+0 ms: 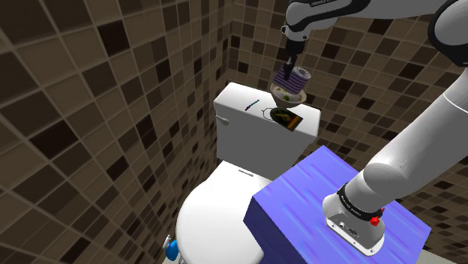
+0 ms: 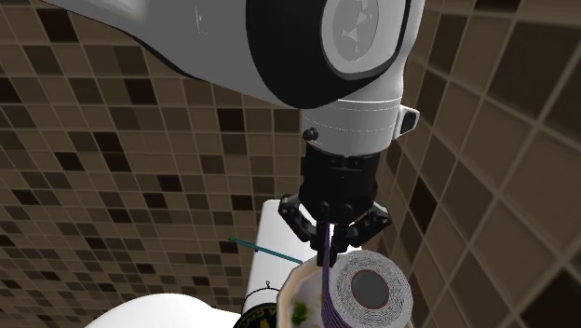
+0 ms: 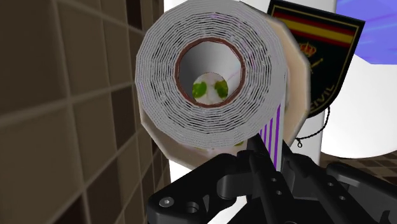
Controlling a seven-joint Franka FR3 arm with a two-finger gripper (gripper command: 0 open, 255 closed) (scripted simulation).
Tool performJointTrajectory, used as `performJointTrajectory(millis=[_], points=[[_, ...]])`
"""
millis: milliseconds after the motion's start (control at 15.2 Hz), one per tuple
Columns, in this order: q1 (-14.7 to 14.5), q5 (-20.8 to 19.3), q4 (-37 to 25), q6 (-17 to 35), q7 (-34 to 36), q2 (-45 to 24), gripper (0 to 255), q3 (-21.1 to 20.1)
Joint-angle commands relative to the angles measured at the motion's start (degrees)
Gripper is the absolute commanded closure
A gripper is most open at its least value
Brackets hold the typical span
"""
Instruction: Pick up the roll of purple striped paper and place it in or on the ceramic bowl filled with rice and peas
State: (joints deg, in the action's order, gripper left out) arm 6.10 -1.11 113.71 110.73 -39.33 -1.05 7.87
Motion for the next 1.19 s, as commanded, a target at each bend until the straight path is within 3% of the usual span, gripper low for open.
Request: performJointTrajectory(millis=[0, 330, 396, 726, 990, 1122], points=[[0.0, 0.0, 0.1, 0.2, 0.0, -0.1, 255, 0.0], [0.0, 0.0, 0.1, 0.2, 0.0, -0.1, 255, 0.0], [0.0, 0.0, 0.1, 0.2, 0.0, -0.1, 0, 0.0], [0.0, 0.0, 0.1, 0.2, 0.0, -0.1, 0, 0.0], [-0.1, 0.0, -6.3, -7.0, 0.0, 0.7, 0, -0.1], [-0.1, 0.0, -6.3, -7.0, 0.0, 0.7, 0, -0.1]])
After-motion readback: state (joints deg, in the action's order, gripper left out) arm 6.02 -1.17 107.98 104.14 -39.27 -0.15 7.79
